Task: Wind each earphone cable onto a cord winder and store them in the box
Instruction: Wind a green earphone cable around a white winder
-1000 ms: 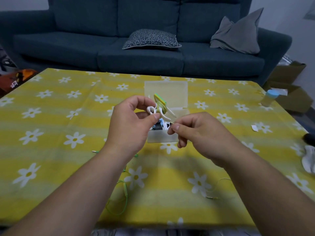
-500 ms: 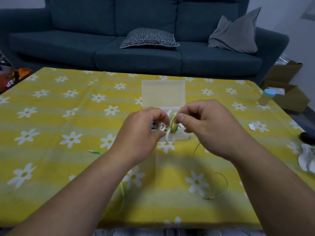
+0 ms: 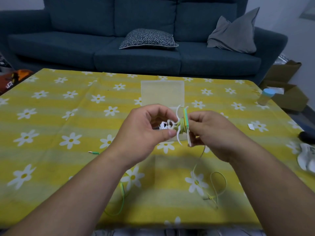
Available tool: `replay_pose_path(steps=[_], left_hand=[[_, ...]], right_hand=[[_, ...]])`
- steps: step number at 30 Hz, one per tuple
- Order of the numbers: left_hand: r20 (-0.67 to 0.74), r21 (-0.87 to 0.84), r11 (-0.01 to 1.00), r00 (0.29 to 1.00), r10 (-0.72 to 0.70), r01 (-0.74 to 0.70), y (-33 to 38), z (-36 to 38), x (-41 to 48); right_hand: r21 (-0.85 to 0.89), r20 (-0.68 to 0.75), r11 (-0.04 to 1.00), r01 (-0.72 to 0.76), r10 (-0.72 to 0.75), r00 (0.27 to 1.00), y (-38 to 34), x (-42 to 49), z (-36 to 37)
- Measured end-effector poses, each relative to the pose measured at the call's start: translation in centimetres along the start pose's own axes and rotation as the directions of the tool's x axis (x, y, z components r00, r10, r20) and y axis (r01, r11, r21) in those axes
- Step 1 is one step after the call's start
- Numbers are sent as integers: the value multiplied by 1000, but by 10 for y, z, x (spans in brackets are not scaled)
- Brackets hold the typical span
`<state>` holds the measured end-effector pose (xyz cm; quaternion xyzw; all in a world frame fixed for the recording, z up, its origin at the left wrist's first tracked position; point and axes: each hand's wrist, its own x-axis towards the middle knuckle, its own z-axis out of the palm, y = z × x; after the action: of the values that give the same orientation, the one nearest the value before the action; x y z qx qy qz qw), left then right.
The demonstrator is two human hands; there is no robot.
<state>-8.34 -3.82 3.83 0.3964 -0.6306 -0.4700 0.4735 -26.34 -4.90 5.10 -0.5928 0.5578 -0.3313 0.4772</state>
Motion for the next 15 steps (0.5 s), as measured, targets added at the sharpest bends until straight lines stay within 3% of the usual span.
replay_pose_path(steps=[4, 7, 15], left_hand=[[-166, -133, 991, 985, -55, 33, -3, -2, 3], [-298, -104, 992, 949, -105, 77, -3, -7, 5], [-333, 76, 988, 937, -103, 136, -11, -17, 10]], right_hand=[[33, 185, 998, -50, 43, 982, 3, -3, 10], [6, 269, 999, -33, 30, 963, 0, -7, 12], [-64, 174, 994, 85, -73, 982, -10, -10, 10]])
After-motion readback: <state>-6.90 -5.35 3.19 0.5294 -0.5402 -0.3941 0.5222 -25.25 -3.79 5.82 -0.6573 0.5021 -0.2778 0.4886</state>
